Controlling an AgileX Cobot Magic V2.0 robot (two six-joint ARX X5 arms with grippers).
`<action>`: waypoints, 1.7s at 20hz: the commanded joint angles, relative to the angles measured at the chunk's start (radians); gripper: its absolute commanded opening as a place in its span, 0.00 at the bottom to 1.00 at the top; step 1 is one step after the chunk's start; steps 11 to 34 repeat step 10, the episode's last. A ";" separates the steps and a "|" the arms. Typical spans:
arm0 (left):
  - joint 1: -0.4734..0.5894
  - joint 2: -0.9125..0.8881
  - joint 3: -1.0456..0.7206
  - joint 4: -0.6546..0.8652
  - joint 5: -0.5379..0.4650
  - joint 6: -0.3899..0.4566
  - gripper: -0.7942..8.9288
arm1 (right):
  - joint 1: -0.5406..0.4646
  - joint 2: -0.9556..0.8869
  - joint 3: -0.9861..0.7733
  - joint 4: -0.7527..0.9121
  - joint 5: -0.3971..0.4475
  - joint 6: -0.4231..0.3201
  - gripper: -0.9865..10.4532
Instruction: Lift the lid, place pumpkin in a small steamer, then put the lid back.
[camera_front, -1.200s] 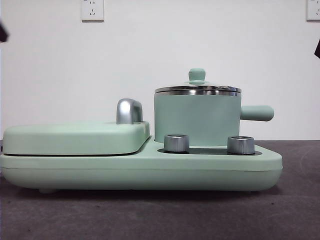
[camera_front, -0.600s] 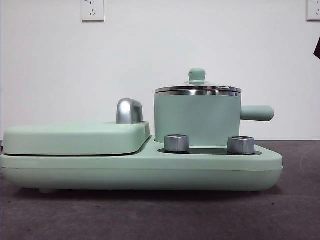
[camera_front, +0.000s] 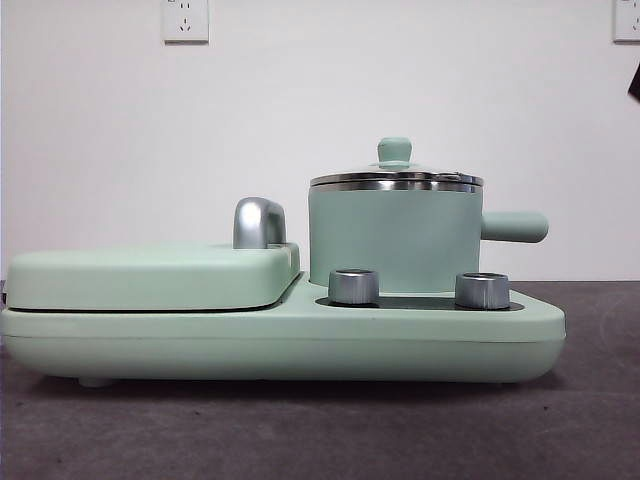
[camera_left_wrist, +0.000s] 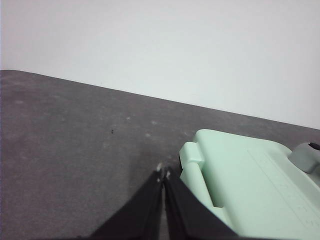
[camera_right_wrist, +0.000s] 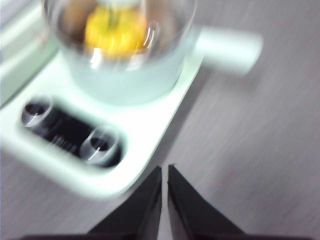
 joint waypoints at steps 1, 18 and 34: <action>0.000 -0.002 -0.018 0.008 0.000 -0.003 0.09 | -0.112 -0.118 -0.156 0.217 -0.005 -0.085 0.10; 0.000 -0.002 -0.018 0.008 0.000 -0.003 0.09 | -0.418 -0.554 -0.648 0.585 -0.053 -0.061 0.10; 0.000 -0.002 -0.018 0.008 0.000 -0.003 0.09 | -0.418 -0.554 -0.648 0.585 -0.053 -0.061 0.10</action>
